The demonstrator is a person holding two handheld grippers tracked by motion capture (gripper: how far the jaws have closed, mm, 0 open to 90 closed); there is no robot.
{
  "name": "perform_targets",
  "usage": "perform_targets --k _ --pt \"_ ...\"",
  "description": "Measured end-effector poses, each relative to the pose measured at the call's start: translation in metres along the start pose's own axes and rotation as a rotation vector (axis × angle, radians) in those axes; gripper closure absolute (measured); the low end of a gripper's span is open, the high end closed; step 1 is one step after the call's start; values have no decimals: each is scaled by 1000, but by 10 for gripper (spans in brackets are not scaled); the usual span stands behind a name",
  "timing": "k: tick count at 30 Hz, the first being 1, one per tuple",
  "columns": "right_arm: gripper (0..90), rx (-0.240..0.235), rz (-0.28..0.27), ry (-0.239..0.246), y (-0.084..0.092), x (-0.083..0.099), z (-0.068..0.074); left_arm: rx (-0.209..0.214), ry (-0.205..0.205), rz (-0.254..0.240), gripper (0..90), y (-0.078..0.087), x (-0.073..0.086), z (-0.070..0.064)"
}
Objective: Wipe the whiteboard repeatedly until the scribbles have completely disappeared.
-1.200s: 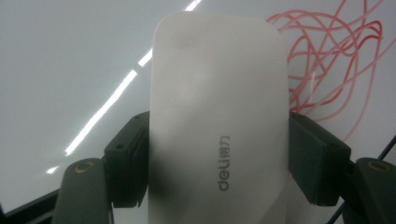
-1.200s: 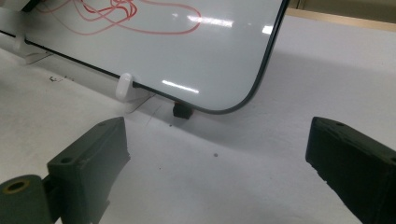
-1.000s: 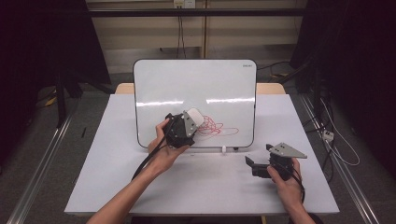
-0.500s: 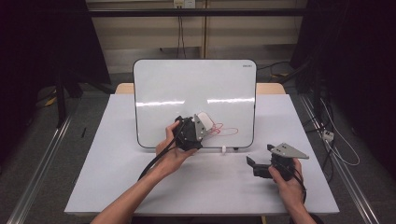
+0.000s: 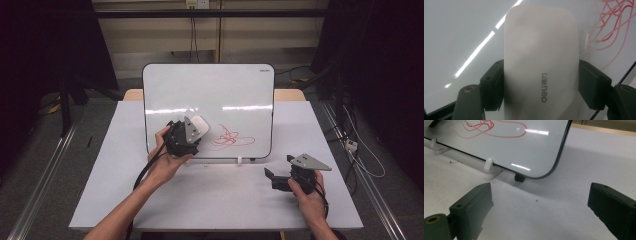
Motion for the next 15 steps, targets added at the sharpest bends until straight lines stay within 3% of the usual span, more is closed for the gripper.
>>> perform_targets --k 1,4,11,15 --pt "58 0 3 1 0 0 1 -15 -6 1 303 0 1 -2" --pt "58 0 1 4 0 0 1 -9 13 0 303 -1 2 -5" --pt "58 1 -1 7 -1 -2 2 2 -39 10 302 -10 1 -35" --pt "58 -1 -1 5 -1 -1 1 5 -34 15 301 -11 0 -39"
Point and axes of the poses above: each handheld gripper's, and its own axes: y roughly backward along the jaws, x roughly out of its underside, z roughly to its left, the point moved 8 cm from there along -y, roughly forward along the jaws, and after that the axes turned 14 degrees about y, right-handed, at the moved point
